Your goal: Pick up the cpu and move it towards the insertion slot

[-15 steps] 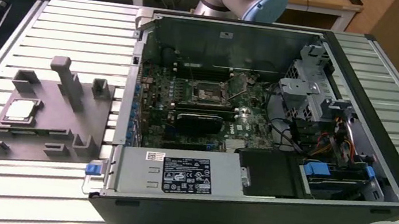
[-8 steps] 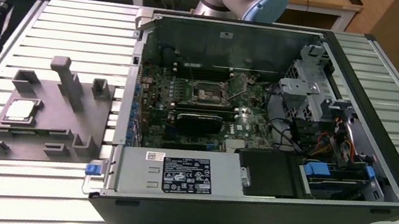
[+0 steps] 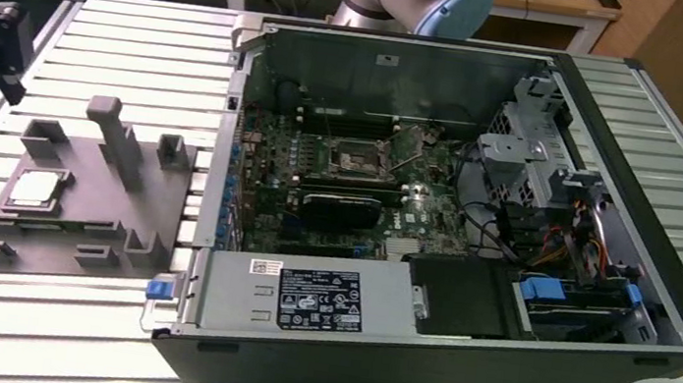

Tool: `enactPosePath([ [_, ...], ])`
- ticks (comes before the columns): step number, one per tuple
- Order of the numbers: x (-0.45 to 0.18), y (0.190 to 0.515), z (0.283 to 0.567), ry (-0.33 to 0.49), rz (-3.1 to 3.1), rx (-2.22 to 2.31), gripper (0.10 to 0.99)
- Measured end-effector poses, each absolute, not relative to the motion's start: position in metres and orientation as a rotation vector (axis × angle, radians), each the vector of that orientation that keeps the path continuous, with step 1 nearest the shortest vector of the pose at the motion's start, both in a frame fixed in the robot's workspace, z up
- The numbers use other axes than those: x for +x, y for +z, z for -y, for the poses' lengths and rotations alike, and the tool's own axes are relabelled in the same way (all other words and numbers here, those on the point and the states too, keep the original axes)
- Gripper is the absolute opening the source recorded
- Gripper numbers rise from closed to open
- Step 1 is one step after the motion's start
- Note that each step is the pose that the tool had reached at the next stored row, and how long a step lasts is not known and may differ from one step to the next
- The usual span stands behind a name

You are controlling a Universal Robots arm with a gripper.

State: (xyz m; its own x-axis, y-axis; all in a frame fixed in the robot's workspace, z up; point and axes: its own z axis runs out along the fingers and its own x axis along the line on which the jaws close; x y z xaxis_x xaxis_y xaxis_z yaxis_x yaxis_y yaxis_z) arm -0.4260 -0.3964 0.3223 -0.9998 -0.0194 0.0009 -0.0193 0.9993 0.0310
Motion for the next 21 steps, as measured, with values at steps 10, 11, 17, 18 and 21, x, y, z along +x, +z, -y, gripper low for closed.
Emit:
enactPosePath([
  [10,-0.427,0.305,0.399,-0.049,3.14,0.03,0.647],
  [11,-0.427,0.303,0.399,-0.049,3.14,0.031,0.647],
  [17,-0.428,0.294,0.399,-0.048,3.14,0.03,0.647],
  [18,-0.428,0.293,0.399,-0.047,3.14,0.03,0.647],
  [21,-0.428,0.288,0.399,-0.046,3.14,0.03,0.714],
])
